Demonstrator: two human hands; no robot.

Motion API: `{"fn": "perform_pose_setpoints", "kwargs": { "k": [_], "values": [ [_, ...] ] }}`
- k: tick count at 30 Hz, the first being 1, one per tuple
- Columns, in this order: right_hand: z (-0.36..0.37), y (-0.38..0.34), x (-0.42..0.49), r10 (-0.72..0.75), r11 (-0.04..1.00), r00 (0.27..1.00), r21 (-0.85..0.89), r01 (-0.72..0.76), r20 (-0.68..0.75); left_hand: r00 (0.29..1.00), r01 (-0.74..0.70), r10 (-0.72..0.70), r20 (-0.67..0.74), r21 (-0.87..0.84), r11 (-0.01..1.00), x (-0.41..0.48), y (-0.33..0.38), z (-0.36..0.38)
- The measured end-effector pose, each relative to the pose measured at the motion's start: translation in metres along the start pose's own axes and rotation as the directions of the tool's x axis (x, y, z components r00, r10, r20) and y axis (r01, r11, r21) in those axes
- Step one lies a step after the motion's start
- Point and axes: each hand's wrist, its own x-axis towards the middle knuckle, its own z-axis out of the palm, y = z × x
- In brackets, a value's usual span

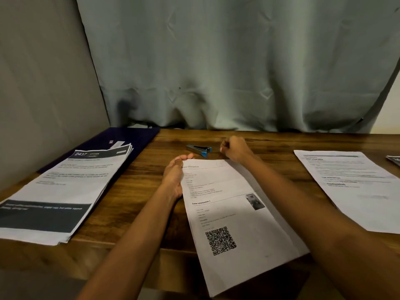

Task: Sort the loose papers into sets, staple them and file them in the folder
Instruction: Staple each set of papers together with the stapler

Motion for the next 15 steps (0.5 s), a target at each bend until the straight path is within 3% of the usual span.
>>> {"fn": "perform_pose_setpoints", "kwargs": {
  "k": [6,11,15],
  "values": [
    [0.021,-0.043,0.017,-0.051,0.999,0.996,0.019,0.049,0.078,0.998,-0.050,0.052,-0.036,0.063,0.997,0.003,0.000,0.002],
    [0.047,-0.052,0.024,-0.036,0.975,0.988,-0.210,0.067,0.147,0.995,-0.097,0.100,-0.026,0.101,0.990,0.011,-0.003,-0.001],
    [0.054,-0.057,0.025,-0.001,0.964,0.997,-0.264,0.023,0.082,0.995,-0.098,0.099,-0.011,0.072,0.993,0.014,-0.004,-0.001]
  ]
}}
